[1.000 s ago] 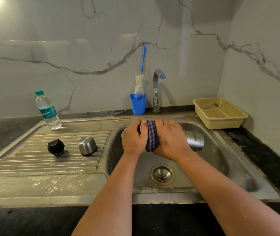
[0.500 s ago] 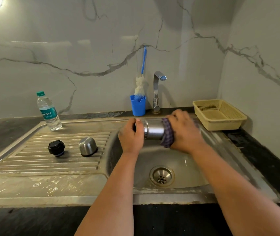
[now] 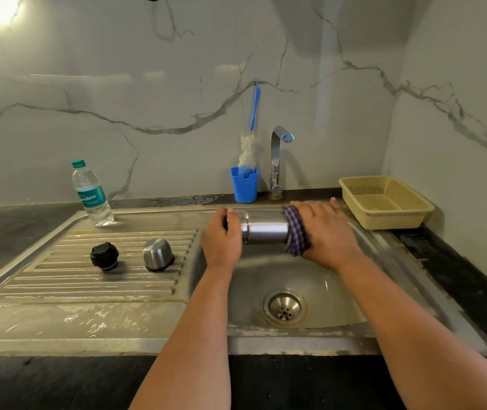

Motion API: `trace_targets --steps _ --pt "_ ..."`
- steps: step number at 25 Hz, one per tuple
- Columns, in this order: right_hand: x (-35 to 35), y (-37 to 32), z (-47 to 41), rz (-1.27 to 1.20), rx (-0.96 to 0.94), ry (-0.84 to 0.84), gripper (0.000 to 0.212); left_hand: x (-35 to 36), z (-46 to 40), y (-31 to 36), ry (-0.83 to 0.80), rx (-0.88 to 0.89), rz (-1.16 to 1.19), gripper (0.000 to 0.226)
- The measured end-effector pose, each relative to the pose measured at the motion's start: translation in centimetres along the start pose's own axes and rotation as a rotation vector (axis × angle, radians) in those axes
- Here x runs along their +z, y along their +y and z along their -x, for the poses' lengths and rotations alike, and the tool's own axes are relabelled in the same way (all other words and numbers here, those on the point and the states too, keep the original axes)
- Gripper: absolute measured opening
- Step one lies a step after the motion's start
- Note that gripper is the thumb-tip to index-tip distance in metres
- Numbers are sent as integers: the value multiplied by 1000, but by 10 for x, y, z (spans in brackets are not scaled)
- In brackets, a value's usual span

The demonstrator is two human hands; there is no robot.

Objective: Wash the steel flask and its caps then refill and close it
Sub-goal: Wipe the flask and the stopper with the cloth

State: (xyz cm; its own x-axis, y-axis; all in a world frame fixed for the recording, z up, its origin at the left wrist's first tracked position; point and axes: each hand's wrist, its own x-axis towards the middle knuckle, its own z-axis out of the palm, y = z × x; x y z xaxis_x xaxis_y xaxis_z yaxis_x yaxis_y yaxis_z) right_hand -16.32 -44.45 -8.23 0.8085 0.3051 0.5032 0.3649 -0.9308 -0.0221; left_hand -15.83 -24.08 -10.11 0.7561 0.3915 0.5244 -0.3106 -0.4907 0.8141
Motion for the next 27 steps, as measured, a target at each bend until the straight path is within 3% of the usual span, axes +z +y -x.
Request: trace_targets --steps 3,6,10,13,16,19,20,22,24,27 --pt "15 -41 -5 -104 -118 52 78 15 9 -1 -76 161 -122 29" --pt "9 -43 -11 -195 -166 50 77 15 7 -2 -92 243 -130 37" --pt "4 3 -2 -291 -10 -154 82 1 3 2 -32 272 -109 25" --pt "8 14 5 -224 -26 -85 82 -7 3 6 -56 332 -115 18" --pt "6 17 4 -22 -35 101 81 -10 2 13 -226 59 -148 31" --pt "9 11 4 98 -77 269 75 -10 4 21 -341 -374 -193 76" --pt "13 8 5 112 -108 306 72 -8 4 20 -331 -480 -146 79" --pt "19 3 7 133 -137 336 68 -5 5 16 -244 -592 21 63" --pt "20 -4 6 141 -129 340 68 1 9 12 -177 -476 118 42" --pt "17 -25 5 70 -167 316 67 12 22 20 -171 -82 -65 32"
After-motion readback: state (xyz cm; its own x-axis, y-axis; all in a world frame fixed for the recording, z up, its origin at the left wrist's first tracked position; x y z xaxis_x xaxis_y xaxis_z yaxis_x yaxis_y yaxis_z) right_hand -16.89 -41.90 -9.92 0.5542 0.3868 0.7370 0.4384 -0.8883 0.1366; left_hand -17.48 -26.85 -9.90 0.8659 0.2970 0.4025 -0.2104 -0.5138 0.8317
